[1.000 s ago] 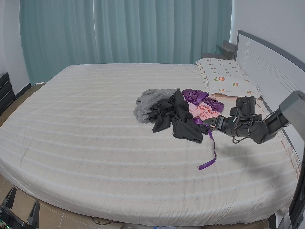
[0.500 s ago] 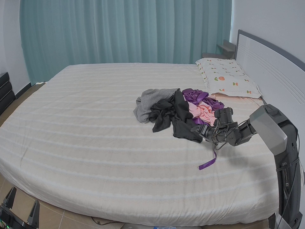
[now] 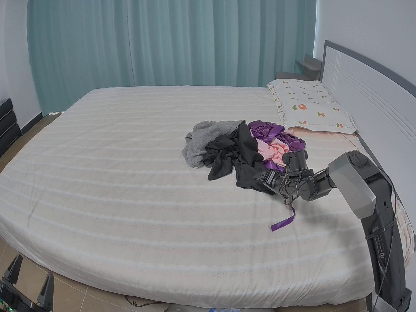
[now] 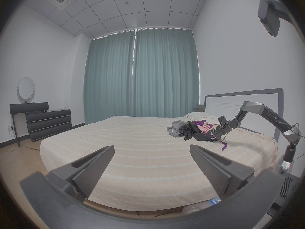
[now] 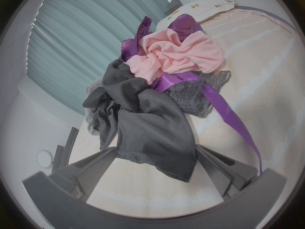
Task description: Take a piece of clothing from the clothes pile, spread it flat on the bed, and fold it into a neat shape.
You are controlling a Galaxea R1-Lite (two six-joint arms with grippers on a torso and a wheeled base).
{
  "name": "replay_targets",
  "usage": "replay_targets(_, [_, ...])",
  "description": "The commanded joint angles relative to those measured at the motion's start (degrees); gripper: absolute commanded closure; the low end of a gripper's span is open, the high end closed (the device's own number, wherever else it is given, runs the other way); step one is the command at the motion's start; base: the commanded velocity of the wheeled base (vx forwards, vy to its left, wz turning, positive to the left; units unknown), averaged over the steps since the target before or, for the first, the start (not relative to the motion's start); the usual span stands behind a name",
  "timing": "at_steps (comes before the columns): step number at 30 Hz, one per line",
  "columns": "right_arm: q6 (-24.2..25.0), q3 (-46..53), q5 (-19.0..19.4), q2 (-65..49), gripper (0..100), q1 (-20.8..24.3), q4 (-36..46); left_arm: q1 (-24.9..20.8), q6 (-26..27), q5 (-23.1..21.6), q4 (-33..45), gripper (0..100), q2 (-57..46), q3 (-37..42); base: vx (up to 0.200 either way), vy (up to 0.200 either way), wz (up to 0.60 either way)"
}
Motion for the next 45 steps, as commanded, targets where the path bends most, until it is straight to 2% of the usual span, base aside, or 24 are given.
replay_targets(1, [0.04, -2.0, -0.21, 2.08, 0, 0.55, 0.01, 0.0, -0.02, 0.01, 0.0, 0, -0.75, 1.01, 0.0, 0.0, 0.0])
replay_targets(5, [0.04, -5.6, -2.06, 4.11, 0, 0.64, -0.17, 0.0, -0.02, 0.01, 0.0, 0, -0.75, 1.01, 0.0, 0.0, 0.0])
replay_targets(6, [0.13, -5.6, -2.06, 4.02, 100, 0.55, -0.17, 0.0, -0.02, 0.01, 0.0, 0, -0.75, 1.01, 0.0, 0.0, 0.0])
replay_targets(14, [0.04, -3.93, -2.14, 2.88, 100, 0.55, 0.1, 0.0, -0.02, 0.01, 0.0, 0, -0.75, 1.01, 0.0, 0.0, 0.0])
replay_targets(18, [0.13, -0.07, -1.97, -0.2, 100, 0.46, -0.25, 0.0, -0.02, 0.01, 0.0, 0, -0.75, 1.01, 0.0, 0.0, 0.0])
replay_targets(22, [2.68, 11.01, -1.26, -9.34, 100, 0.55, -1.4, 0.0, -0.02, 0.01, 0.0, 0, -0.75, 1.01, 0.0, 0.0, 0.0])
replay_targets(26, [4.0, 31.05, 3.39, -22.09, 100, 1.34, -11.59, 0.0, -0.02, 0.01, 0.0, 0, -0.75, 1.01, 0.0, 0.0, 0.0])
replay_targets(27, [4.0, 31.84, 3.66, -22.52, 100, 1.43, -12.21, 0.0, 0.07, 0.01, 0.0, 0, -0.75, 1.01, 0.0, 0.0, 0.0])
replay_targets(28, [3.91, 40.01, 5.94, -26.22, 100, 1.69, -19.15, 0.0, -0.02, 0.01, 0.0, 0, -0.75, 1.01, 0.0, 0.0, 0.0])
replay_targets(33, [3.65, 60.84, 6.03, -33.86, 100, 4.77, -42.62, 0.0, -0.02, 0.01, 0.0, 0, -0.75, 1.01, 0.0, 0.0, 0.0])
replay_targets(36, [3.38, 70.16, 6.12, -38.43, 100, 7.23, -51.67, 0.0, -0.02, 0.01, 0.0, 0, -0.75, 1.01, 0.0, 0.0, 0.0])
replay_targets(38, [3.3, 73.32, 5.94, -42.12, 100, 8.72, -53.87, 0.0, -0.02, 0.01, 0.0, 0, -0.75, 1.01, 0.0, 0.0, 0.0])
replay_targets(45, [3.3, 76.92, 5.94, -56.01, 100, 13.03, -53.34, 0.0, 0.07, 0.01, 0.0, 0, -0.75, 1.01, 0.0, 0.0, 0.0])
